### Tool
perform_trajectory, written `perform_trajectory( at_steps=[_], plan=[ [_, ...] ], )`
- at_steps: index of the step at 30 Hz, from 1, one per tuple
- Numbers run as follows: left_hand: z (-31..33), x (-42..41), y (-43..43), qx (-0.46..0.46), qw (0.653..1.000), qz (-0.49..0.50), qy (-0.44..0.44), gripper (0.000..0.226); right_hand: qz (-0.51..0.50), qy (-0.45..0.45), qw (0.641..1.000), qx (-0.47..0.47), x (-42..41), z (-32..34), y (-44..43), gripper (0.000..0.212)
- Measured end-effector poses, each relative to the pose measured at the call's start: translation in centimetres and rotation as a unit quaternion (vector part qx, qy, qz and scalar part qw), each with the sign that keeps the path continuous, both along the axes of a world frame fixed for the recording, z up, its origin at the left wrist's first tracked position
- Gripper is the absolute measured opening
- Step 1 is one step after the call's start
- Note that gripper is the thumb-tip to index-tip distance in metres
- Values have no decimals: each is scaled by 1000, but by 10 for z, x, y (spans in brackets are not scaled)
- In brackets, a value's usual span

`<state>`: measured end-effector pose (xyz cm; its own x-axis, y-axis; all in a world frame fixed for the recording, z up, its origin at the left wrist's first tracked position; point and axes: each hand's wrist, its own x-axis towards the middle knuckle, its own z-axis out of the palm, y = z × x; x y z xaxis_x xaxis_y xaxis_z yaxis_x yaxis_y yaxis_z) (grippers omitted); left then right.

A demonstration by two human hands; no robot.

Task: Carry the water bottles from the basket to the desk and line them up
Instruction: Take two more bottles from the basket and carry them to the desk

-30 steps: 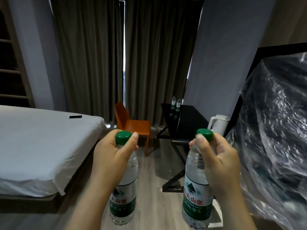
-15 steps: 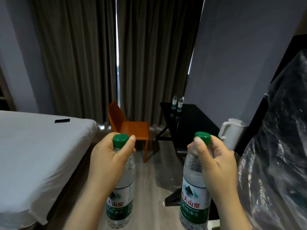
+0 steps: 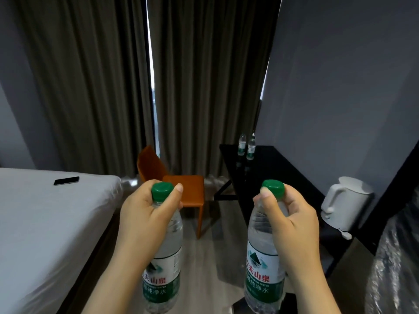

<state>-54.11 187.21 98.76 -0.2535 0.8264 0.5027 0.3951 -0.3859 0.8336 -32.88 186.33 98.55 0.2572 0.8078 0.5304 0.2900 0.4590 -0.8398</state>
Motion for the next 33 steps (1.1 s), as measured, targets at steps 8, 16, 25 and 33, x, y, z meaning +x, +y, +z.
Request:
perform_trajectory(
  at_steps=[8,16,25,33],
  plan=[
    [-7,-16,141,0,999,-49,-9,27,-67,11,998,-2,-15,-6,119,23],
    [-4,-33,288,-6,994,-112,-8,26,-152,10,988,7,-37,-7,239,24],
    [-24,-5,423,-44,986,-161,-25,26,-180,18,983,-26,-17,-25,352,21],
    [-23,42,546,-40,988,-150,-10,28,-165,31,986,-21,25,-27,489,22]
  ],
)
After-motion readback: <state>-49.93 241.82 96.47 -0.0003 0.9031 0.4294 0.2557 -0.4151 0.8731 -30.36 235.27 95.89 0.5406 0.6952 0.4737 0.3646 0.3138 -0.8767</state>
